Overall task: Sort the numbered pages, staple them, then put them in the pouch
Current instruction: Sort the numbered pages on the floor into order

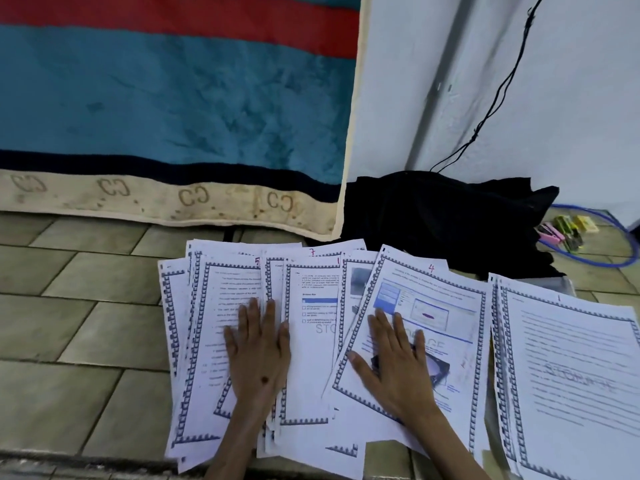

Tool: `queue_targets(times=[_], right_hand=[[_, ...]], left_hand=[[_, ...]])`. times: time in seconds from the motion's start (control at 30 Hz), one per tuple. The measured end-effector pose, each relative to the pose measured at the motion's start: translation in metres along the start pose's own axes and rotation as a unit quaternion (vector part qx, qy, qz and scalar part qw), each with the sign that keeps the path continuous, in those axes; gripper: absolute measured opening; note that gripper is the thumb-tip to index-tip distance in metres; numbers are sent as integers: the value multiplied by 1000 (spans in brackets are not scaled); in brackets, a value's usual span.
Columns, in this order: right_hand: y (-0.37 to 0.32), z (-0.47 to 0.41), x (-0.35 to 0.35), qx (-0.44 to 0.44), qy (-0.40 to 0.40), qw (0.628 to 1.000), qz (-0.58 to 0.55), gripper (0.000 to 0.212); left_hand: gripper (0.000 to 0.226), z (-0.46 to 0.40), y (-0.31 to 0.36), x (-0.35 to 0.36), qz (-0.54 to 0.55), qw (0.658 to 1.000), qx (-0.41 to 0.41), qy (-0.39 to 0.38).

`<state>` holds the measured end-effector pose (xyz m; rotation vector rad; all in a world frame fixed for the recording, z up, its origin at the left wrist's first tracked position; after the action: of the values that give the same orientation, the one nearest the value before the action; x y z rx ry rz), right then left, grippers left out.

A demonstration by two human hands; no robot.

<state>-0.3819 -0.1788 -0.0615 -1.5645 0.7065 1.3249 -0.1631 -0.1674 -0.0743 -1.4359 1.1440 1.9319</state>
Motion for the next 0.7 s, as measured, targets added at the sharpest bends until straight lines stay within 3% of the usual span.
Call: queue_targets(times=[0.1,0.17,0.27,0.4,0.47,0.53,0.67,0.7], right_hand=[[-4,-8,-21,70,89,992,-54,94],[-4,-19,-33,129,126,983,-22,86],[-5,-37,-32,196,38,980,11,65],[-7,-45,-36,218,0,976,11,35],[-3,-44,-43,198,25,979,-51,17],[8,-38,-56,186,70,966,-168,22],[35,-16,-76,222,125,909,-330,22],[42,-11,-77,241,128,894,-356,22]], left_hand=[[82,0,2,-2,10,1000,2,-2],[83,-1,2,-2,4,1000,2,1],[81,-1,0,-2,5,1000,5,8],[84,0,5,-5,7,1000,22,10],[78,0,5,-7,12,999,20,-24],[65,-1,7,-14,34,998,-2,-53],[37,14,32,-46,109,993,29,46],[35,21,42,-47,167,985,30,8]])
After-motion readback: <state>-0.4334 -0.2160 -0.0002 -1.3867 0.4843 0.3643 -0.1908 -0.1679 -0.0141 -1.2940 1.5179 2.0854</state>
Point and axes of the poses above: each hand's wrist, its own z-axis away from the middle knuckle, its own x-axis out of the palm, y = z × x, the point moved 6 cm from there along -z, towards the middle knuckle, and after that the axes turned 12 degrees about -x, right-handed, at the moved point
